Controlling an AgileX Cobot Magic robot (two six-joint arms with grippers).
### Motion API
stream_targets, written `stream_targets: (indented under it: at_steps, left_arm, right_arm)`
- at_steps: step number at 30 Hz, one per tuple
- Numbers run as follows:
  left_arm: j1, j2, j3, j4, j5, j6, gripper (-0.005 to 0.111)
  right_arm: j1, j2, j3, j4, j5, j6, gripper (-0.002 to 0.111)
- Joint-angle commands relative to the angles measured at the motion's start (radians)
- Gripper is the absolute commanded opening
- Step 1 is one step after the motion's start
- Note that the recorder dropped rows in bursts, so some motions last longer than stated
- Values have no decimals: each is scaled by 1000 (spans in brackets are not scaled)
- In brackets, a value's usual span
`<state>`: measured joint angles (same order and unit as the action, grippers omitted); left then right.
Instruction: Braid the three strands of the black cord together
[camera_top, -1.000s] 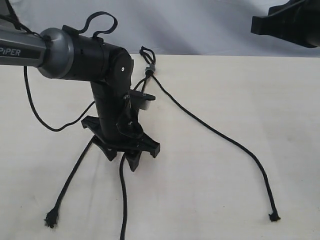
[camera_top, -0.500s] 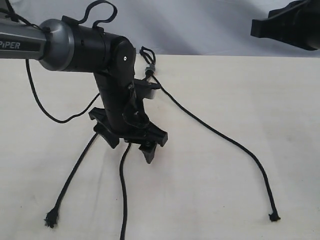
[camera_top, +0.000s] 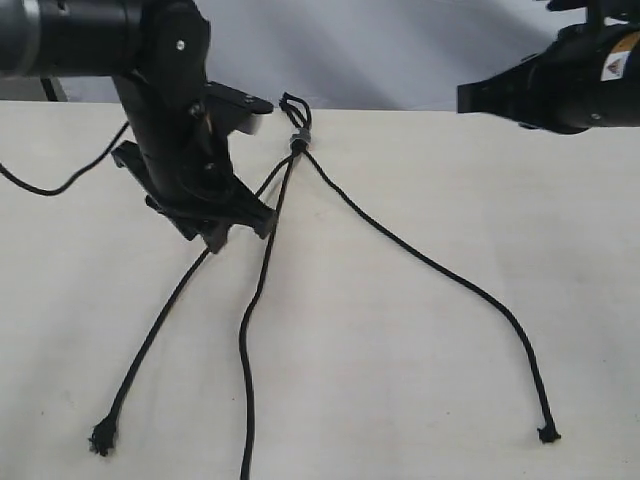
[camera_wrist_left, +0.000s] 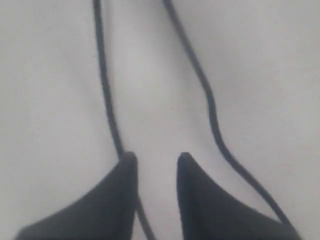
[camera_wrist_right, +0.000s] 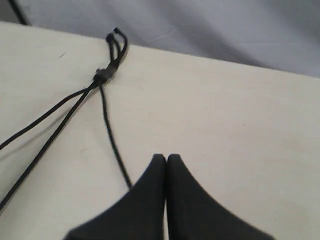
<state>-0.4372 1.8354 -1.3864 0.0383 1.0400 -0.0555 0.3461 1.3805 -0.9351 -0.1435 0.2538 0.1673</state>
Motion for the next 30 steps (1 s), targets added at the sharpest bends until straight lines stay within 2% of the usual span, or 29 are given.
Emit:
stream_targets:
  at_steps: [1,4,7,12,14,17,21,30]
  left_arm:
    - [86,-92,108,90,-37,-100,1]
    - [164,-151,219,140,-102,-252,0]
    - [229,-211,341,141,-203,-264,0]
    - [348,-281,529,141,-444,-263,0]
    - [400,-290,582,141,-522,-261,0]
    - [464,-290,638,141,-618,-261,0]
    - [506,-290,688,138,-738,-263,0]
    - [509,-290,690,134,-747,-263,0]
  right_arm:
    - [146,59,-77,14,130,-61,0]
    - [255,126,-114,12,167,-63,0]
    - [349,199,-142,14,201,-47,5]
    - [523,315,-186,14,304,7,35]
    - [593,365,-192,14,325,20,44]
    - [665,440,-206,14,327,39,47]
    - [701,539,-254,14,352,95,46]
    - [706,675,-341,65,431,125,46]
